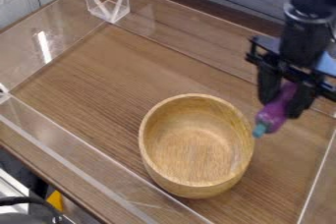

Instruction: Put the purple eggplant in the brown bowl

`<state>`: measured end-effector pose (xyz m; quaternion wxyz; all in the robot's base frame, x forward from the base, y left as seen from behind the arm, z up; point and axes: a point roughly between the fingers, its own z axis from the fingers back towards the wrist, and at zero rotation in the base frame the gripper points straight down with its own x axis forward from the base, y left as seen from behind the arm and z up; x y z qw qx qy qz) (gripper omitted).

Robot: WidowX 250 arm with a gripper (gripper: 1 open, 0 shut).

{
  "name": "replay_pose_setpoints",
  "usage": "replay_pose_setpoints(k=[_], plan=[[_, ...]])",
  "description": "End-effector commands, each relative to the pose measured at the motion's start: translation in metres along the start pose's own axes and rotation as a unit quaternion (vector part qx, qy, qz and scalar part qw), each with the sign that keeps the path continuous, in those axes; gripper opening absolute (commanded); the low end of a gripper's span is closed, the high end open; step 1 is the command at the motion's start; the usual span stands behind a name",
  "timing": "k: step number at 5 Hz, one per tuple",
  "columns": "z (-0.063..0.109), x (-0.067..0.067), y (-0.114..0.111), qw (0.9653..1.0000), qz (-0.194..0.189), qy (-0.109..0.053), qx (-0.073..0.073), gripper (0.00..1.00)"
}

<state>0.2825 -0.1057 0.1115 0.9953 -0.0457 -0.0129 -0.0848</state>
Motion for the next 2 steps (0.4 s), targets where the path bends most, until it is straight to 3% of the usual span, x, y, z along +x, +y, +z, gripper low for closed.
replay_pose_setpoints(k=[1,2], plan=[[0.015,-0.019,0.018,0.9999,0.000,-0.016,0.000,0.00],[0.013,-0.039,0.037,0.9999,-0.003,-0.009,0.003,0.00]])
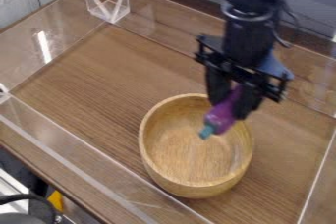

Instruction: Put the purple eggplant in the brown bowl

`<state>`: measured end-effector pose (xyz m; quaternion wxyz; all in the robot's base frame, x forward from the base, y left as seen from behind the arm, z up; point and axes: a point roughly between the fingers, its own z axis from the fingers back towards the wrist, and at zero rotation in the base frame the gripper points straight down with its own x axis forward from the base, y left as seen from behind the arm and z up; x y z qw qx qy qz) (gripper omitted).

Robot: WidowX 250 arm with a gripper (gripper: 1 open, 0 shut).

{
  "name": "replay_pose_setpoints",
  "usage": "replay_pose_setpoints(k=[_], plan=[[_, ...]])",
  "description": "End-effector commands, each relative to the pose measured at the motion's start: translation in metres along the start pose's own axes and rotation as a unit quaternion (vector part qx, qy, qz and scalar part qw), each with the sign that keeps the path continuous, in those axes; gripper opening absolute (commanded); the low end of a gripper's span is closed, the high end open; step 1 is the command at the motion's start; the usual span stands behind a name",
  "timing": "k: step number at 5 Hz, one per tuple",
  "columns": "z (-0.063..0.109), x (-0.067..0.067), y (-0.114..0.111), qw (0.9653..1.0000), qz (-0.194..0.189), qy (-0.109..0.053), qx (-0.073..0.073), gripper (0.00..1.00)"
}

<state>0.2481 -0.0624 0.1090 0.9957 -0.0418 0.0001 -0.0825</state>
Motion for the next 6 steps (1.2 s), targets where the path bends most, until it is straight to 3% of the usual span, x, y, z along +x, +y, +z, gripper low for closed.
replay_pose_setpoints(k=[1,2,5,6], plan=[[0.008,-0.012,0.013,0.9997,-0.007,-0.021,0.005,0.00],[0.001,-0.023,0.015,0.9997,-0.013,-0.017,0.007,0.00],[-0.014,-0.029,0.008,0.9996,-0.017,-0.021,0.009,0.00],[-0.018,-0.029,0.007,0.9997,-0.017,-0.019,0.007,1.00]])
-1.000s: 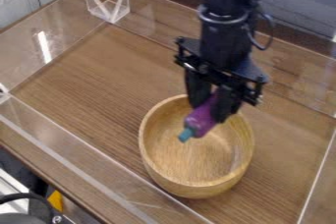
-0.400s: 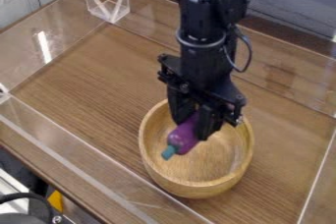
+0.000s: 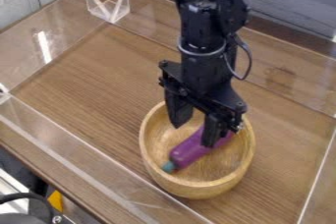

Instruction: Put the purple eggplant in the brown bowl

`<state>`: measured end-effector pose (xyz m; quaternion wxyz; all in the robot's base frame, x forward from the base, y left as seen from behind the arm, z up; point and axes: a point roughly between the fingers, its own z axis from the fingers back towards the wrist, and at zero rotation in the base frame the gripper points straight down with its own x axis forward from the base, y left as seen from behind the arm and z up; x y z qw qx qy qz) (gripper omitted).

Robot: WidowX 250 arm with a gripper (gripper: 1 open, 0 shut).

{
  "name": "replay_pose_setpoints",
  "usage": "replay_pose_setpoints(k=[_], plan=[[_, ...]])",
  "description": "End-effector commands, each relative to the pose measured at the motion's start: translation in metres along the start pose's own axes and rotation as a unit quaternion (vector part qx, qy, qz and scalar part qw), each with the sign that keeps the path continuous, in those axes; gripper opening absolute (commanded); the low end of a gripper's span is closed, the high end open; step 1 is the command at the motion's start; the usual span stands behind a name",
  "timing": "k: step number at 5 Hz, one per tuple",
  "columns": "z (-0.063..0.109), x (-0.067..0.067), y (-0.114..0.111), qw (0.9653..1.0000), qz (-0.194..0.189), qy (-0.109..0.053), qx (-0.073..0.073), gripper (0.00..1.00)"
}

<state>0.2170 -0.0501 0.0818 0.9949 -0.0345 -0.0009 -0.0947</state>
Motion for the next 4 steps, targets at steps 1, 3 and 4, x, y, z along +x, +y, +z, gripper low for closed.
replay_pose_setpoints(k=[1,3,4], plan=[[0.0053,0.0029,-0.0028,0.9998,-0.002,-0.018,-0.001,1.00],[-0.0001,0.0035,-0.0011,0.9999,0.001,-0.014,-0.003,1.00],[-0.0032,0.0040,-0.0002,0.9999,0.002,-0.013,-0.004,1.00]])
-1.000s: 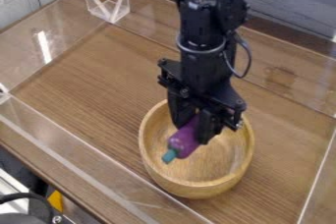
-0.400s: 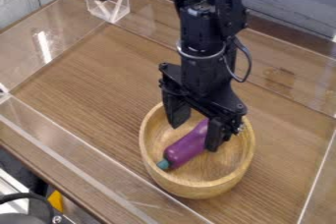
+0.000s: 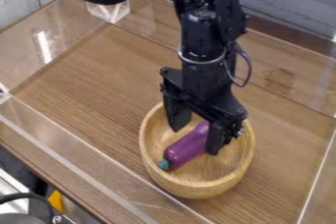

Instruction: Put the purple eggplant in the brown bowl

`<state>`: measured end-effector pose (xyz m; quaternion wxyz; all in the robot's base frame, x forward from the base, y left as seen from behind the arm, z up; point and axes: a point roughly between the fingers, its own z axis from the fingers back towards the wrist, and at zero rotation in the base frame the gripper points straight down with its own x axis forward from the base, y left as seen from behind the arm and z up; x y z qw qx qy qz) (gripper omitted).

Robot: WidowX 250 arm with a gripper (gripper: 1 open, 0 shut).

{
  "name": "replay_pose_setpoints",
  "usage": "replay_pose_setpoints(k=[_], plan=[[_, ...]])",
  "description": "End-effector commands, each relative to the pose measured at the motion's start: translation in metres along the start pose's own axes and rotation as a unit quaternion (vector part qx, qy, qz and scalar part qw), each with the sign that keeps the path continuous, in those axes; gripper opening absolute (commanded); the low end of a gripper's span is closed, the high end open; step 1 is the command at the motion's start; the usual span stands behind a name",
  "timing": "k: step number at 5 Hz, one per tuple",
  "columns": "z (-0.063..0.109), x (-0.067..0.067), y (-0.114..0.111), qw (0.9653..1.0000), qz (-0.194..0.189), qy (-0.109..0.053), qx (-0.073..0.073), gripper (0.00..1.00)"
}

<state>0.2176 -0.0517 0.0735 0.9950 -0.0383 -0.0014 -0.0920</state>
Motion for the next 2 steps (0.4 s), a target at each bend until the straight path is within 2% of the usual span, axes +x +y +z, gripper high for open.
replay_pose_setpoints(k=[1,2], plan=[[0.0028,0.0035,0.0013,0.9999,0.000,-0.011,0.000,1.00],[0.0009,0.0038,0.0018,1.0000,0.001,-0.010,-0.001,1.00]])
